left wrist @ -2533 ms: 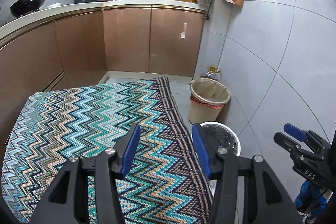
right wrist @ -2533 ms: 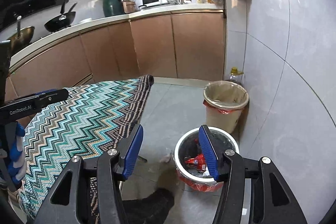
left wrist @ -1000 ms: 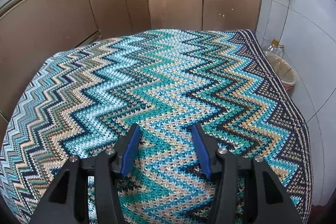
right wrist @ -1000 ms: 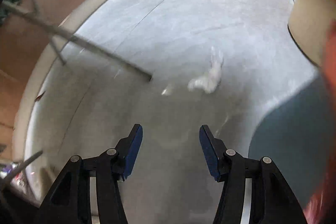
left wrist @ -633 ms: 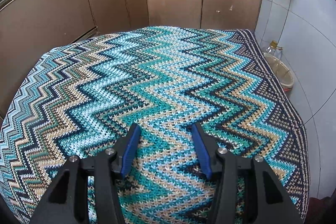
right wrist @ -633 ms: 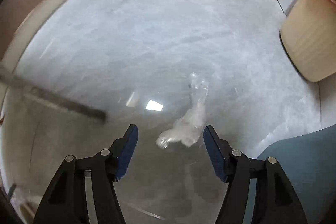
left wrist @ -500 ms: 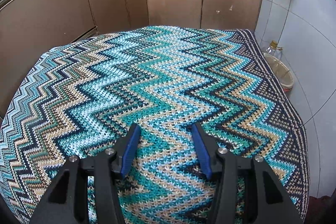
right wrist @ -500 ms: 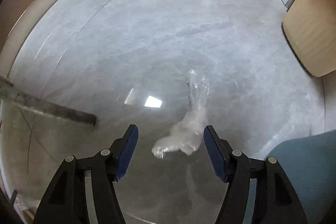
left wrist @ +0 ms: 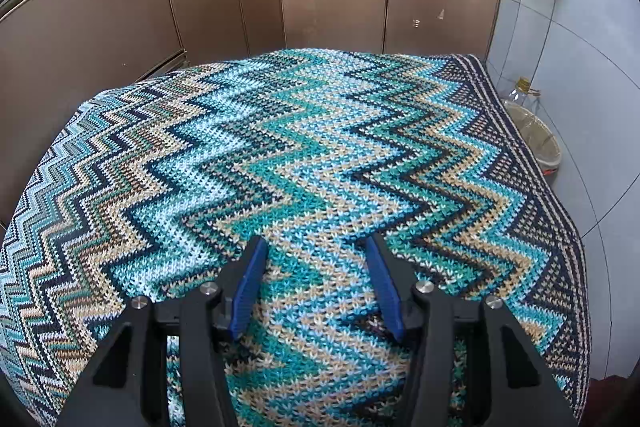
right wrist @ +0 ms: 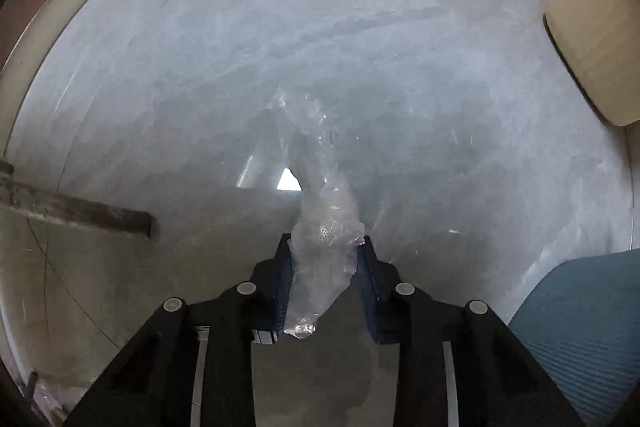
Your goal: Collect trash
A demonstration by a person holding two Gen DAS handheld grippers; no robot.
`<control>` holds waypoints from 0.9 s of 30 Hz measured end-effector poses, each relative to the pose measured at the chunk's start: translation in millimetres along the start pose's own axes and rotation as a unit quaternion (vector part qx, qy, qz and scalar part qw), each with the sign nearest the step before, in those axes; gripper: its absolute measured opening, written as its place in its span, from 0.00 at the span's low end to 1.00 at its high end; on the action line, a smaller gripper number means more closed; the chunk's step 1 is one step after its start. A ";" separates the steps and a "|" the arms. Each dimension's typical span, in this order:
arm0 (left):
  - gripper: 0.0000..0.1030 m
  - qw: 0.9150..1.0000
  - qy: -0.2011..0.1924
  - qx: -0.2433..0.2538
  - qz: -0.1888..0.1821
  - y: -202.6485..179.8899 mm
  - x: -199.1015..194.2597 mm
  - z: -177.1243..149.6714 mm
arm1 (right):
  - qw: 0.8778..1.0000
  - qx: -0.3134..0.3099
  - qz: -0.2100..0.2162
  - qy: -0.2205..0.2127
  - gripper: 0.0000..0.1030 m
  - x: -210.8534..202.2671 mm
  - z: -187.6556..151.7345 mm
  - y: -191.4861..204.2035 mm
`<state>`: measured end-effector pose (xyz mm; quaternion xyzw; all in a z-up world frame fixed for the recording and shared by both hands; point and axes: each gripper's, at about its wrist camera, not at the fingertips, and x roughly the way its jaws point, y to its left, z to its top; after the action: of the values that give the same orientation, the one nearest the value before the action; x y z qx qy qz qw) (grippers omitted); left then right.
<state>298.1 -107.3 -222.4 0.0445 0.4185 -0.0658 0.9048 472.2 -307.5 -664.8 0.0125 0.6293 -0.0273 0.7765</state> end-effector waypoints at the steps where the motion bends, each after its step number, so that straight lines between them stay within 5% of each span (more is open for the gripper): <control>1: 0.49 1.000 0.000 0.000 -0.001 0.0 0.4 0.0 | 1.000 -0.003 0.005 0.000 0.26 -1.4 -2.4 0.4; 17: 0.48 1.000 0.001 -0.007 -0.012 10.6 -0.1 1.7 | 0.989 -0.074 0.123 -0.035 0.26 -152.9 -132.3 -9.9; 27: 0.48 1.000 0.001 -0.010 -0.011 9.0 -1.6 2.3 | 0.983 0.016 0.166 -0.082 0.26 -286.6 -231.5 -76.5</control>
<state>300.2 -98.5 -219.5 0.0306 0.4201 -0.0711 0.9042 182.5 -363.8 -431.3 0.1265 0.5527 0.0912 0.8187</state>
